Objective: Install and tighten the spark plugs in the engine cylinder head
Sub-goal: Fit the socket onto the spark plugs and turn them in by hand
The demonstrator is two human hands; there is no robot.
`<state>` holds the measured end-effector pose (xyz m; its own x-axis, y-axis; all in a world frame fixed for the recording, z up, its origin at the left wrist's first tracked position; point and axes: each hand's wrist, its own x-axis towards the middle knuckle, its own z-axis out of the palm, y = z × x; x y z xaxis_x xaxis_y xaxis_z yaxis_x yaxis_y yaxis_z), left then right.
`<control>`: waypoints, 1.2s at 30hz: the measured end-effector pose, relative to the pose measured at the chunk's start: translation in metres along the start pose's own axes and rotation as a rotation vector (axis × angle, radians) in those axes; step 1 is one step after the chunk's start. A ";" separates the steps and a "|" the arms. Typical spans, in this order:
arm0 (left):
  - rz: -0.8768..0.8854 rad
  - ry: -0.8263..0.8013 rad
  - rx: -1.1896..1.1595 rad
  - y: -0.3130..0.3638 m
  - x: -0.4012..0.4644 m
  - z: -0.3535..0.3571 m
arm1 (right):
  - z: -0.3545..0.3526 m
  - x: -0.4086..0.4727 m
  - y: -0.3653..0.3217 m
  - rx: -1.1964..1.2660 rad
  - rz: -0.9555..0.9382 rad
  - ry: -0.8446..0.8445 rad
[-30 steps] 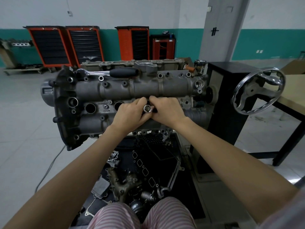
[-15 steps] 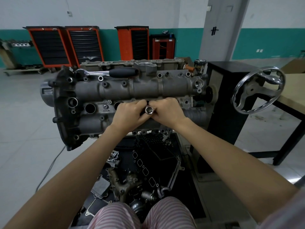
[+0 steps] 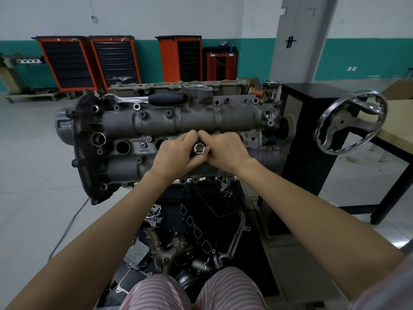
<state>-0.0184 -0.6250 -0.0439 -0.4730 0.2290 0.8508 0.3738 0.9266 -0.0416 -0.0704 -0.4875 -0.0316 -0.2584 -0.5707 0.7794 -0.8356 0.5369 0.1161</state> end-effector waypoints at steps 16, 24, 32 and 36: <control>0.043 -0.037 -0.065 0.003 0.000 -0.001 | -0.001 -0.001 0.001 0.016 0.030 -0.057; 0.003 0.005 -0.119 -0.003 -0.002 0.001 | 0.001 -0.002 0.002 0.048 0.037 0.008; 0.010 0.004 -0.119 0.002 -0.001 -0.003 | 0.005 -0.002 0.007 0.059 0.046 -0.059; 0.010 -0.008 -0.092 0.001 -0.002 -0.001 | -0.001 -0.003 0.004 0.071 0.005 0.013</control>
<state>-0.0157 -0.6246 -0.0453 -0.4753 0.2409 0.8462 0.4500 0.8930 -0.0015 -0.0720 -0.4831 -0.0331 -0.2568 -0.5598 0.7878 -0.8669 0.4938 0.0683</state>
